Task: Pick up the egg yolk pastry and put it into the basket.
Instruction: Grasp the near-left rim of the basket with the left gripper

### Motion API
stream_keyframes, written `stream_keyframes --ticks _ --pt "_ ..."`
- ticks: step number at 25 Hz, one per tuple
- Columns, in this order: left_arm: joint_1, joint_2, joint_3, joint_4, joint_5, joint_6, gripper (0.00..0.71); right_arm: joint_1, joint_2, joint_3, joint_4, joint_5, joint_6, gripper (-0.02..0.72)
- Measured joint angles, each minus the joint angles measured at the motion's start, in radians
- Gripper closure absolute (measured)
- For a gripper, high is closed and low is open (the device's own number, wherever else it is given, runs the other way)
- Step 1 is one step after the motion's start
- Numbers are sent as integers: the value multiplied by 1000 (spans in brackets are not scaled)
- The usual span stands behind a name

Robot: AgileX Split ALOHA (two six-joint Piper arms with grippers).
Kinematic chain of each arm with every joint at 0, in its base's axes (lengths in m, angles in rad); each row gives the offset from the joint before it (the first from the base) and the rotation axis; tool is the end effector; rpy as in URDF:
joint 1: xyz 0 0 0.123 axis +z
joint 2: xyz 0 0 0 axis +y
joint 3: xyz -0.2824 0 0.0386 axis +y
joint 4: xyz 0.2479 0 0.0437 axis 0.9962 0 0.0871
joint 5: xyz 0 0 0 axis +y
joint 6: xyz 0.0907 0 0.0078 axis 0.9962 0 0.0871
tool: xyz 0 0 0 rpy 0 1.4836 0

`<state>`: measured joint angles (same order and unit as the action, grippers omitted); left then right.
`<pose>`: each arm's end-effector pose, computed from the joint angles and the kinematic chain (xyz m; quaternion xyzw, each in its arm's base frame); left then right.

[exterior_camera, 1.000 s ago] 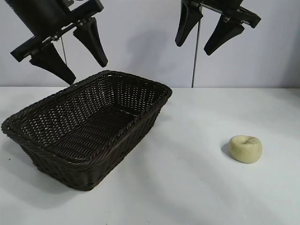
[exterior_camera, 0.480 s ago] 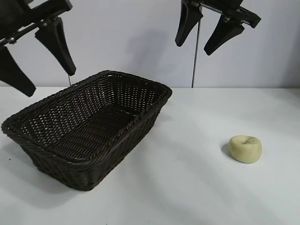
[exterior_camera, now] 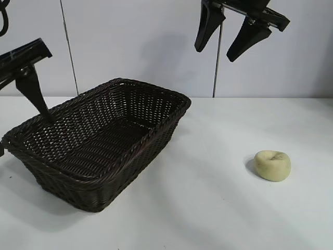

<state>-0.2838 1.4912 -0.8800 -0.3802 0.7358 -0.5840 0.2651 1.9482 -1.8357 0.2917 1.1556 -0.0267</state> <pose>0.2567 -0.0985 0.2182 -0.2625 0.9415 -0.1973 0.0762 0.4046 0.1347 0.3062 -0.1097 0.9649 0.1636 0.1734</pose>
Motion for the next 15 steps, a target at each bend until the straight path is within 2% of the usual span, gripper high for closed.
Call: stream_keyframes --ticks 6,15 --pt "0 0 52 0 -113 -120 205 0 0 0 0 1 0 220" --pt "0 82 58 -2 -158 -135 205 0 0 0 0 1 0 220"
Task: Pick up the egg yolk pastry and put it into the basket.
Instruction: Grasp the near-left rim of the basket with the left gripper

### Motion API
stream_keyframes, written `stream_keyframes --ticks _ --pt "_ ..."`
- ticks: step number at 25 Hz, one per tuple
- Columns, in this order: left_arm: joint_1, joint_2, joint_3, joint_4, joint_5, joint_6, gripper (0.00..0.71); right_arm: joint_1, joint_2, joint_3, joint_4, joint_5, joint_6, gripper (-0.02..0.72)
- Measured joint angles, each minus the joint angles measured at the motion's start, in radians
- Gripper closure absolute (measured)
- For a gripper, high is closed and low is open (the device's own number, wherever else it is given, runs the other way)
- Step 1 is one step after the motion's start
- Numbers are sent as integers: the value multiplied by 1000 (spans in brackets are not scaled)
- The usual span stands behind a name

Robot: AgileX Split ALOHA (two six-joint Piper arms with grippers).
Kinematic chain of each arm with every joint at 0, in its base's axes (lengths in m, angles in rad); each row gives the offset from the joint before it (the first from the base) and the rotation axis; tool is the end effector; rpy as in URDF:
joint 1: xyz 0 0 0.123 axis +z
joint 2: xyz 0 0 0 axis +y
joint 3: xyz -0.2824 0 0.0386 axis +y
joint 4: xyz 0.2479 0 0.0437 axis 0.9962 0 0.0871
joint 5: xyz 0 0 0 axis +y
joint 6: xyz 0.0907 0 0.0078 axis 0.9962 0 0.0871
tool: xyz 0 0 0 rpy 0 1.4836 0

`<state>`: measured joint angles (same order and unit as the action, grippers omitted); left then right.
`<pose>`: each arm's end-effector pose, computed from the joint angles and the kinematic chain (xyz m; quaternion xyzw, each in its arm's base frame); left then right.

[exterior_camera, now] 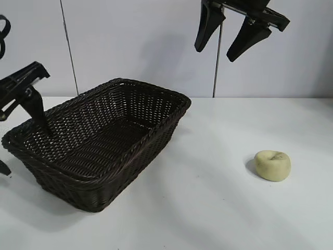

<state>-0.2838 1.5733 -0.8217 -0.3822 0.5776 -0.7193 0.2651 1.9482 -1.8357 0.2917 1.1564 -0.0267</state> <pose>0.2653 -0.0967 0.1846 -0.3459 0.9154 -0.1898 0.0792 0.4045 0.1347 0.3061 -0.1098 0.9650 0.1636 0.1730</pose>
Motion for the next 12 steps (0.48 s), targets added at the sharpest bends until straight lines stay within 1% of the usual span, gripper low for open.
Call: stream_keyframes --ticks 5,9,11,12 --pt "0 92 0 -7 -50 0 205 0 0 0 0 0 0 220" --pt "0 154 0 -42 -76 13 207 0 0 0 0 -1 0 220" --pt "0 172 0 -58 -80 18 250 0 0 0 0 -2 0 220" --pt "0 175 0 -62 -82 19 298 0 0 0 0 -2 0 220"
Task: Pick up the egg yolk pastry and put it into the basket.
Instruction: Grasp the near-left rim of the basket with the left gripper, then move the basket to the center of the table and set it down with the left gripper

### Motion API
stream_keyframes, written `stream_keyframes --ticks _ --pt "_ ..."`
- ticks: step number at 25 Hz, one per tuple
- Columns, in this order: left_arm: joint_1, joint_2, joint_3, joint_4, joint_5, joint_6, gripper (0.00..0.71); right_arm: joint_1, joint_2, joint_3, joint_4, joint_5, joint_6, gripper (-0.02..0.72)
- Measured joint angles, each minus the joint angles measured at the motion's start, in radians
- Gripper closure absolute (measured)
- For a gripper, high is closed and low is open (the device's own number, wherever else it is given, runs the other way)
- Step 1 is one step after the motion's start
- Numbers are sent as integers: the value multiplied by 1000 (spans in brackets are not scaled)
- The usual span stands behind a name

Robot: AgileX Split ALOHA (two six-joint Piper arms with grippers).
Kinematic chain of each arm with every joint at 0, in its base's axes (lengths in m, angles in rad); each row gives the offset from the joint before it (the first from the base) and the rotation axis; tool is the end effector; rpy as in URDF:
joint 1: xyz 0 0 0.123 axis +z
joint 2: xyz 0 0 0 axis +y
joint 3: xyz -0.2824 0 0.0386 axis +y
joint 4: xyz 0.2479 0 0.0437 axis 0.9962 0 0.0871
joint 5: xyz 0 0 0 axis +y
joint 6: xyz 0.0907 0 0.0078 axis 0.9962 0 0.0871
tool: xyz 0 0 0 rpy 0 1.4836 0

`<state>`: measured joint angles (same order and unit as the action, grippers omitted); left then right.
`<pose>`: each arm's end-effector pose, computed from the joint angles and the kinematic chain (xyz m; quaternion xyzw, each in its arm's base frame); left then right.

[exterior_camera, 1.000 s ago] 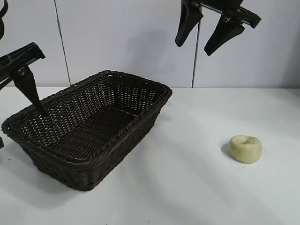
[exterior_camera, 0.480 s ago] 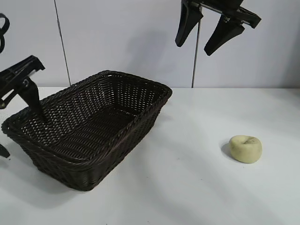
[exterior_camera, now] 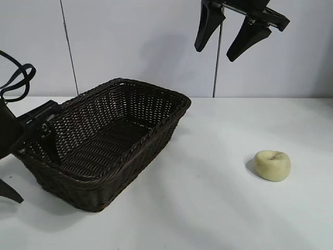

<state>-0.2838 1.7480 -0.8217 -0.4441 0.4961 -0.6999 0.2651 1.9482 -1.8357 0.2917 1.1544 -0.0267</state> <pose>0.2788 -0.1008 0.1365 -0.3762 0.9106 -0.1660 0.0411 0.4047 0.1347 0.3062 -0.1096 0.9648 0.1637 0.1740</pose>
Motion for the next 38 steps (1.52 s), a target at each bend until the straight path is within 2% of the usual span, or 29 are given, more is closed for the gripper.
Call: stream_keyframes --ticks 4,5,10,14,19,22,27,32,38 --pt "0 0 0 -13 -15 1 557 0 0 0 0 0 0 220" --pt "0 0 0 -25 -21 -9 601 0 0 0 0 0 0 220" --pt "1 0 -3 -23 -13 -1 604 0 0 0 0 0 0 220" --pt "1 0 -26 -38 39 7 604 0 0 0 0 0 0 220" --pt "14 0 -86 -76 132 137 604 0 0 0 0 1 0 220" --pt "43 0 -131 -88 176 225 604 0 0 0 0 1 0 220" --pt "77 8 -222 -79 263 369 604 0 0 0 0 1 0 220" --pt "80 70 -342 -55 369 483 604 0 0 0 0 3 0 220" --pt "80 200 -557 -5 505 653 604 0 0 0 0 7 0 220"
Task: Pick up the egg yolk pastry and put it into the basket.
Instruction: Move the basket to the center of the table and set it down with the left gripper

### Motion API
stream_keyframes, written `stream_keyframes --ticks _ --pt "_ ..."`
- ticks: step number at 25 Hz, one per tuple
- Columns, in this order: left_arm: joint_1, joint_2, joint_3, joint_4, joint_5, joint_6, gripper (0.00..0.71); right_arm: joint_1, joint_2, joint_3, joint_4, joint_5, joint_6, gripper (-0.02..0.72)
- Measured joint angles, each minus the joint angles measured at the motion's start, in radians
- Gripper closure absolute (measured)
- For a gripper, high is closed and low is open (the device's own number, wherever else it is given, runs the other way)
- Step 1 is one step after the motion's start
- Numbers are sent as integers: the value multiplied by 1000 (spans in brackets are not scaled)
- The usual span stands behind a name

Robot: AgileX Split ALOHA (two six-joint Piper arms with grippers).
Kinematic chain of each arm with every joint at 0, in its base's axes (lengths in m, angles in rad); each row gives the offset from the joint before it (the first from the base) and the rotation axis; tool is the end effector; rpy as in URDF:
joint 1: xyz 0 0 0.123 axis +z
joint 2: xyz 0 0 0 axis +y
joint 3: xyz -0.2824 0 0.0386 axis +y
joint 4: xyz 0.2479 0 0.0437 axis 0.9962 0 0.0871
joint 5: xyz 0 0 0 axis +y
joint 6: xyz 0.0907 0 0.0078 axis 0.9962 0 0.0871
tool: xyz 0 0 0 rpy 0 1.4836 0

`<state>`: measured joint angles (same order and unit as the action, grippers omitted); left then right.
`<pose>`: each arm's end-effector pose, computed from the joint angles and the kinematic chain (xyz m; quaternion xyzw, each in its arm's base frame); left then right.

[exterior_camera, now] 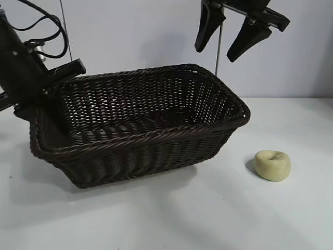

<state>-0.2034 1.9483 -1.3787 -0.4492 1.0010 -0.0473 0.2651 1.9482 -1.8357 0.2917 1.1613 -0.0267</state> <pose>0.3690 -0.1101 0.1904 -0.0356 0.9797 -0.1964 0.0182 0.4041 0.1346 0.3060 -0.1102 0.9654 0.1634 0.1707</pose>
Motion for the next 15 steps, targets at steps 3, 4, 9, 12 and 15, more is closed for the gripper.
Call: stream_keyframes --ticks 3,4,9,12,15 --pt "0 65 -104 36 71 70 604 0 0 0 0 0 0 220" --pt "0 87 -135 44 93 92 604 0 0 0 0 0 0 220" --pt "0 174 -222 73 173 190 604 0 0 0 0 0 0 220" --pt "0 200 -232 73 173 203 604 0 0 0 0 0 0 220" --pt "0 219 -236 73 166 204 604 0 0 0 0 0 0 218"
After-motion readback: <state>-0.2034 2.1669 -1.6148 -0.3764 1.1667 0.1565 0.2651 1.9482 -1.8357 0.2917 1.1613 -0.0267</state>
